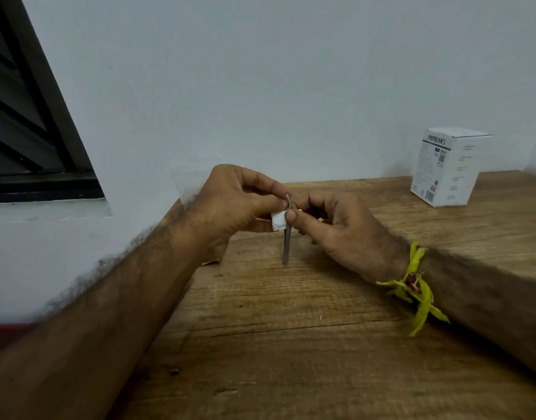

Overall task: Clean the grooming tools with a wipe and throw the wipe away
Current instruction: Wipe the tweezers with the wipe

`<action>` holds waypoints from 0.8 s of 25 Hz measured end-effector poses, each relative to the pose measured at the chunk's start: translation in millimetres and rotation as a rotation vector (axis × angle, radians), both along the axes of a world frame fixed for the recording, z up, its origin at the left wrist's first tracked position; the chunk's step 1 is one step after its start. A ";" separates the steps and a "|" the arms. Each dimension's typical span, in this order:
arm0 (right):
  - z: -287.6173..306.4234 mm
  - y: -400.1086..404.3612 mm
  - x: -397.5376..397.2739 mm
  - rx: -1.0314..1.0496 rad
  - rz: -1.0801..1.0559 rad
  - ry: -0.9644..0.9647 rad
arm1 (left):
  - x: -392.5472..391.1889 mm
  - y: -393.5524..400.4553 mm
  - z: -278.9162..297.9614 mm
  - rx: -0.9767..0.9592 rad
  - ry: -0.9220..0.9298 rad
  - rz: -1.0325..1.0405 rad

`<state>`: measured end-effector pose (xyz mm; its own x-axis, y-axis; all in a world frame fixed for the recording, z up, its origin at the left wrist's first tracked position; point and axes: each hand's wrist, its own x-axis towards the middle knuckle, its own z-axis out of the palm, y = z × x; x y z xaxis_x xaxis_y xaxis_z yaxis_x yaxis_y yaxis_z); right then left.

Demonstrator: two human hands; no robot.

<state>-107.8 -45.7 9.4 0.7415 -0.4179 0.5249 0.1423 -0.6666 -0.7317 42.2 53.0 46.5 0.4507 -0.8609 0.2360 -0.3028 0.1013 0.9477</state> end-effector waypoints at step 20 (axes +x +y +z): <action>-2.6 1.8 0.8 0.161 -0.093 0.142 | -5.3 -6.3 -8.1 -0.086 0.002 0.301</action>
